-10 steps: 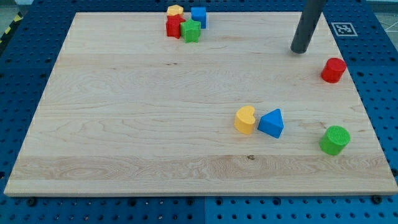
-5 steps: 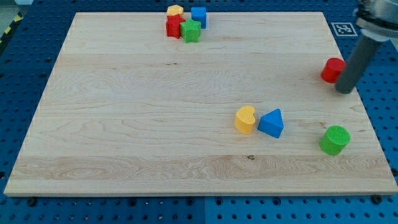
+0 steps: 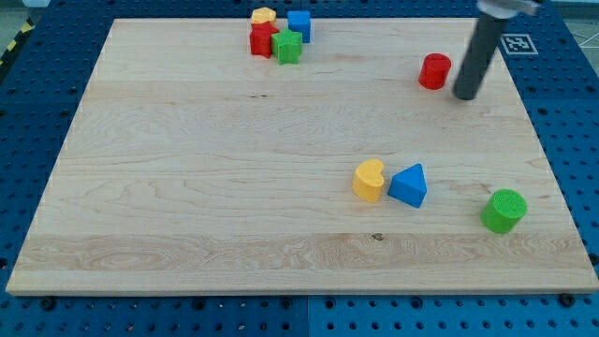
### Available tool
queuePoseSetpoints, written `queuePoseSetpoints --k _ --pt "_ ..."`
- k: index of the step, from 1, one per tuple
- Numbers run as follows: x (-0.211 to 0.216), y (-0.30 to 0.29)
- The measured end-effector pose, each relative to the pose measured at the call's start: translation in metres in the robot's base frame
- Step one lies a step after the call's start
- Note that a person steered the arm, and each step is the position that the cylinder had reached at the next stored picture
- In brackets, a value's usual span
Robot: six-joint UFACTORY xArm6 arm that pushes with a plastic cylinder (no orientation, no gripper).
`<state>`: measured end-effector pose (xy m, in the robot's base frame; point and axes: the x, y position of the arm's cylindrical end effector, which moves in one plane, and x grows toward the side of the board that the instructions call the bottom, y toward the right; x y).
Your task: Move the red circle below the green star
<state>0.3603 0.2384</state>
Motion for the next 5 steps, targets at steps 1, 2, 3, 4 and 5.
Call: queuePoseSetpoints --k 1,2,3,4,5 --pt "-0.021 0.003" --pt "-0.047 -0.068" --pt "-0.066 -0.132" --pt "-0.085 -0.174" --pt "-0.090 -0.150"
